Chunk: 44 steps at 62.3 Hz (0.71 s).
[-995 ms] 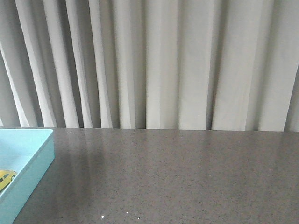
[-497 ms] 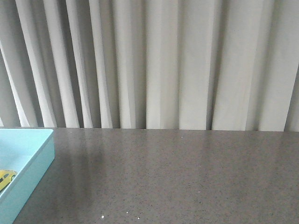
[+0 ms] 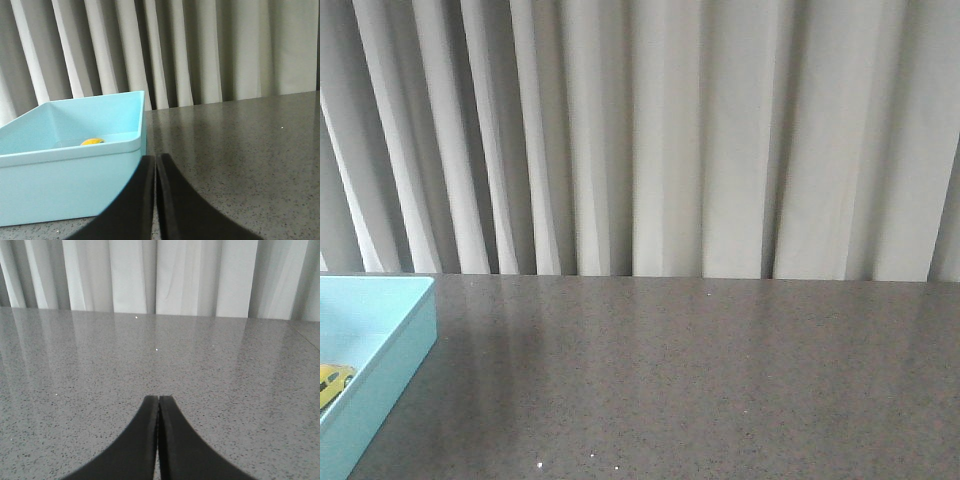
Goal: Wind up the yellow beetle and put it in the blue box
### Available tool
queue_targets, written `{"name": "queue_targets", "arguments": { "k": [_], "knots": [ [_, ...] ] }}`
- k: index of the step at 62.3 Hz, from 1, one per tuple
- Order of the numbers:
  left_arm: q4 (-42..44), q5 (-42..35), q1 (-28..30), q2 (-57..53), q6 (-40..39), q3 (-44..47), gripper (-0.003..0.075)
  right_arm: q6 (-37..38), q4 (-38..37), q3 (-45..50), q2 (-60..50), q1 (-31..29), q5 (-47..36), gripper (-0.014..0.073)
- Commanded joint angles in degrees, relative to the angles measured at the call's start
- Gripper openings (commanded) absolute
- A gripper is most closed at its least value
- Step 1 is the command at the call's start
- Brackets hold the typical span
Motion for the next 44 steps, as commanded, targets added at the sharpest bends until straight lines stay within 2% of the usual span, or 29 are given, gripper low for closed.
{"name": "queue_targets", "arguments": {
  "k": [1,11,44],
  "knots": [
    [-0.39,-4.16,-0.4,-0.9,-0.66,-0.55,-0.0006,-0.39,0.66,4.1,-2.56,-0.22,-9.9,-0.0007],
    [-0.39,-4.16,-0.4,-0.9,-0.66,-0.55,-0.0006,-0.34,1.5,10.15,-7.51,-0.29,-12.78,-0.0007],
    [-0.39,-4.16,-0.4,-0.9,-0.66,-0.55,-0.0006,-0.4,1.42,10.08,-7.19,-0.23,-11.14,-0.0007]
  ]
}}
